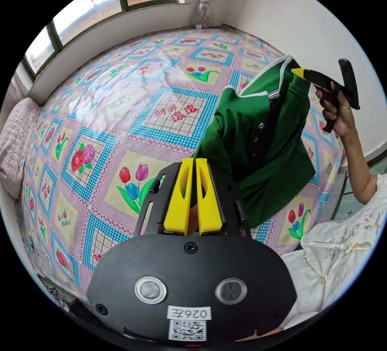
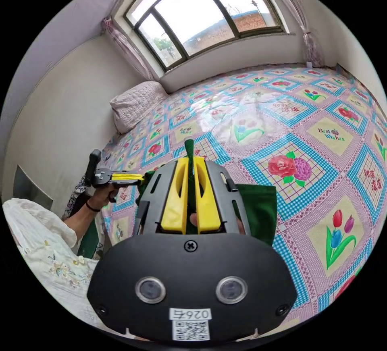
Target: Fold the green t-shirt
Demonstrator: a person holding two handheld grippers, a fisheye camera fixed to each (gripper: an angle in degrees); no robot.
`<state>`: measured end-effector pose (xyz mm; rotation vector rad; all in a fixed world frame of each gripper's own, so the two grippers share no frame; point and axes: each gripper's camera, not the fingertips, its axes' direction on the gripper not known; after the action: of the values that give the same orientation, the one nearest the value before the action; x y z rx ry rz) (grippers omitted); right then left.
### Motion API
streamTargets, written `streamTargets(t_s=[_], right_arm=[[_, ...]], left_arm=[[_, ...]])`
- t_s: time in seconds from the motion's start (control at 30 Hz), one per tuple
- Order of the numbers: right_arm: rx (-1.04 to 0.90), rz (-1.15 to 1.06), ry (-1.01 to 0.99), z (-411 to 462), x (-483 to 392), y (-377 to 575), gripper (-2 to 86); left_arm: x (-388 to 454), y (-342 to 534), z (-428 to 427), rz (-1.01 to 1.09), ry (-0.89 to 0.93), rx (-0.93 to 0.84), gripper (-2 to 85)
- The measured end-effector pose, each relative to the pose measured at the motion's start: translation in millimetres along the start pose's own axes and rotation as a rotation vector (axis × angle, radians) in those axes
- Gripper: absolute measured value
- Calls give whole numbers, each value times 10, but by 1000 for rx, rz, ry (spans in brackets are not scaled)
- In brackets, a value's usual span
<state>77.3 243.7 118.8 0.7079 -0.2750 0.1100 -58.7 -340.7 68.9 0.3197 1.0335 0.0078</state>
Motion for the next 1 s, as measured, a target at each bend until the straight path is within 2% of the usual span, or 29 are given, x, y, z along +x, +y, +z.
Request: streamTargets(t_s=[0.13,0.17,0.23,0.3,0.47,0.5,0.53,0.6,0.67,0.9,1.0], right_arm=[[244,-113,21,-1193,-639,157,-14],[280,-170,50,-1349,-791,181,-14],[224,-325,292,-1628,-1371,159,-14],[270,-398,335,-1961,-1775,216,-14],[660,-527,401,-3151,-2832,640,-15],[732,-623,450,-3316,-3107,762,-15],[673,-715,573,-3270,-3356,746,-15],[437,-790,631,-3123,-3570,635,-14],[382,-783,534,-3177,-3609,681,-14],[413,-552,174,-3332,-3127,1146,-14],[288,-470,-38,-3129,-2820,1251,-14]], left_arm=[[303,87,-1323,13,133,372,-4],[363,97,-1512,26,143,417,-4],[642,93,-2219,80,140,539,-4],[917,110,-2735,124,88,610,-4],[1715,464,-4156,263,42,872,-5],[1955,593,-4488,302,-25,930,-5],[2196,699,-4769,341,-119,965,-5],[2442,789,-5061,384,-181,981,-5],[2578,820,-5219,407,-188,968,-5],[2822,971,-5213,366,-159,922,-5],[2946,1014,-5225,367,-131,918,-5]])
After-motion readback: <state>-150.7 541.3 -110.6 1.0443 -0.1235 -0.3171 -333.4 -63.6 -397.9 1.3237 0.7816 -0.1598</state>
